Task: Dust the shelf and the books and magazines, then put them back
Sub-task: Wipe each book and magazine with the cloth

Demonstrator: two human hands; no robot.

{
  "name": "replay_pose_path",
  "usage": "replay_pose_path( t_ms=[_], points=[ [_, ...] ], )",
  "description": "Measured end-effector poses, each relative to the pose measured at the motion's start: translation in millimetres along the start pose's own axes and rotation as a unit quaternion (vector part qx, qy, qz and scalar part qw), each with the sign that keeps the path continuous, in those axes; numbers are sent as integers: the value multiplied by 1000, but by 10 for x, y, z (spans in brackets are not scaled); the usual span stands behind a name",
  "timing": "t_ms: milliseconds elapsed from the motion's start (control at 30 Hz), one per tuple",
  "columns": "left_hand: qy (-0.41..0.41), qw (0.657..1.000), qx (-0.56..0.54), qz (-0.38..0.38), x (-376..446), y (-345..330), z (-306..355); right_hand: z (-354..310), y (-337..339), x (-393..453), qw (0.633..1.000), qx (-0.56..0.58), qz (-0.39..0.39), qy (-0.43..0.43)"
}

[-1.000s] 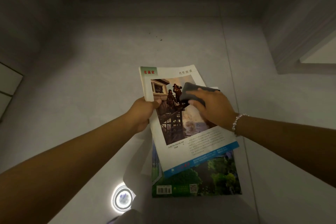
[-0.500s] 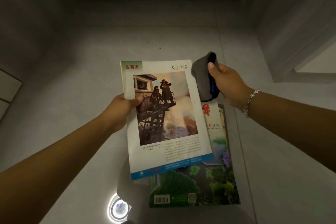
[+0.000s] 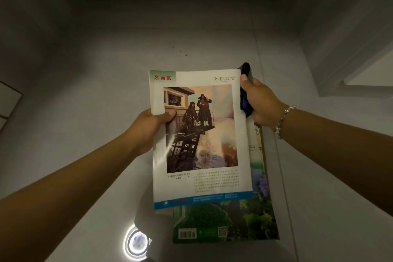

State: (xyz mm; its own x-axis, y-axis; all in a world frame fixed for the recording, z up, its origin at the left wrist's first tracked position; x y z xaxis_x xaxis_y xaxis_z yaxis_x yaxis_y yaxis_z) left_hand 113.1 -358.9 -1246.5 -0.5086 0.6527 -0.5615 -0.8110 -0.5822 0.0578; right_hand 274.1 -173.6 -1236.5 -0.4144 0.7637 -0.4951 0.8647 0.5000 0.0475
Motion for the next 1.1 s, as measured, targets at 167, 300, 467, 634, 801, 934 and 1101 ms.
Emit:
replay_pose_path(
  t_ms=[167, 300, 467, 634, 801, 934, 1101],
  points=[
    [24, 996, -76, 40, 25, -45, 14, 131, -54, -75, 997, -71, 7, 23],
    [47, 987, -117, 100, 54, -34, 10, 239, -61, -142, 988, -150, -14, 27],
    [66, 974, -165, 142, 68, -35, -23, 309, 11, -228, 977, -207, -46, 9],
    [74, 962, -190, 180, 119, 8, -10, 348, 178, -329, 953, -292, -77, 15],
    [72, 952, -206, 214, 104, 26, 19, 390, 343, -447, 905, -413, -102, 28],
    [68, 957, -181, 216, 67, 2, -29, 265, 515, -492, 881, -449, -144, -29],
    [61, 958, -169, 223, -4, -30, -33, 45, 780, -537, 871, -446, -165, -123]
  ],
)
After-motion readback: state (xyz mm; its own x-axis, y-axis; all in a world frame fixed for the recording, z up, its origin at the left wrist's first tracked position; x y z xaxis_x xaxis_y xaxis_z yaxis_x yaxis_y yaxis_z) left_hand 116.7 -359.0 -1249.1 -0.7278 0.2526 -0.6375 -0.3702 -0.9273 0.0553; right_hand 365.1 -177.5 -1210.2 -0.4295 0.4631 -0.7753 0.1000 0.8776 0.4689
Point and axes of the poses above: each hand's wrist, its own x-axis towards the middle knuckle, its own y-axis out of the back of the hand, z = x × y, the point moved 1 cm from there along x, towards the middle knuckle, and after that the axes turned 1 degree about -x, right-handed, at the moved point
